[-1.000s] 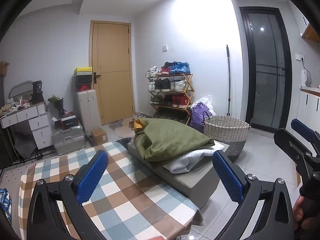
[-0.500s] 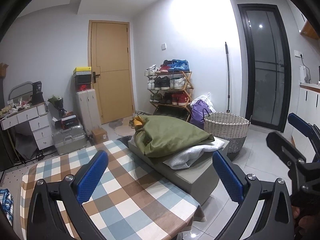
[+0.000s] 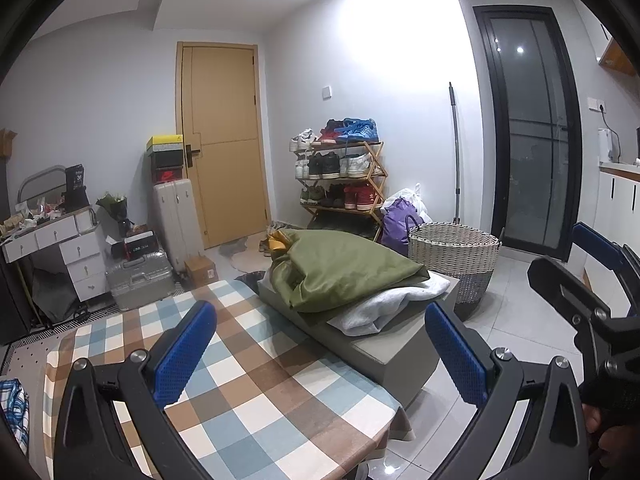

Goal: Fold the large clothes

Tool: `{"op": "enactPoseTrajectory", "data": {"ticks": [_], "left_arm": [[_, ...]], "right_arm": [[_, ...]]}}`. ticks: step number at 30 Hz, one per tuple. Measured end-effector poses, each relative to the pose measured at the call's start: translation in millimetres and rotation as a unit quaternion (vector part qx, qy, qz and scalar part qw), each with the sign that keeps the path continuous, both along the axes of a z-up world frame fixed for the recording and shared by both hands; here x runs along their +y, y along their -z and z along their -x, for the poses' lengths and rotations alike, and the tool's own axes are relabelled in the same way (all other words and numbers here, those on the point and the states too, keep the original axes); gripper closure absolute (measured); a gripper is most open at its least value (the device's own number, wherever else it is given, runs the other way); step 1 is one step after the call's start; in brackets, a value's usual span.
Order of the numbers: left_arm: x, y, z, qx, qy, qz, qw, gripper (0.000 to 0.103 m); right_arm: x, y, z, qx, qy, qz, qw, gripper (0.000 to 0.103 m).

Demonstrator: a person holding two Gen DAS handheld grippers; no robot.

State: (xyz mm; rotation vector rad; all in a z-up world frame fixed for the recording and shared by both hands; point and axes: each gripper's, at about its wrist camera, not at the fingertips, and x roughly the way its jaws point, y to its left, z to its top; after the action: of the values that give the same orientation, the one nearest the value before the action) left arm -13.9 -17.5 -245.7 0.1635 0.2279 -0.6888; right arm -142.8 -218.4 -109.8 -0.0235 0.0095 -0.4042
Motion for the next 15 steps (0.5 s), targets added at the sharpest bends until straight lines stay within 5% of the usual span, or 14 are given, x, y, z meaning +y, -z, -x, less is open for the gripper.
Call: {"op": "enactPoseTrajectory", "data": {"ticks": [15], "left_arm": [[-3.5,-1.2,1.9,-0.004,0.007,-0.003,1.0,0.001]], "right_arm": [[-9.5,-3.8,5.6,-0.01,0.001,-0.017,1.0,0.0]]}}
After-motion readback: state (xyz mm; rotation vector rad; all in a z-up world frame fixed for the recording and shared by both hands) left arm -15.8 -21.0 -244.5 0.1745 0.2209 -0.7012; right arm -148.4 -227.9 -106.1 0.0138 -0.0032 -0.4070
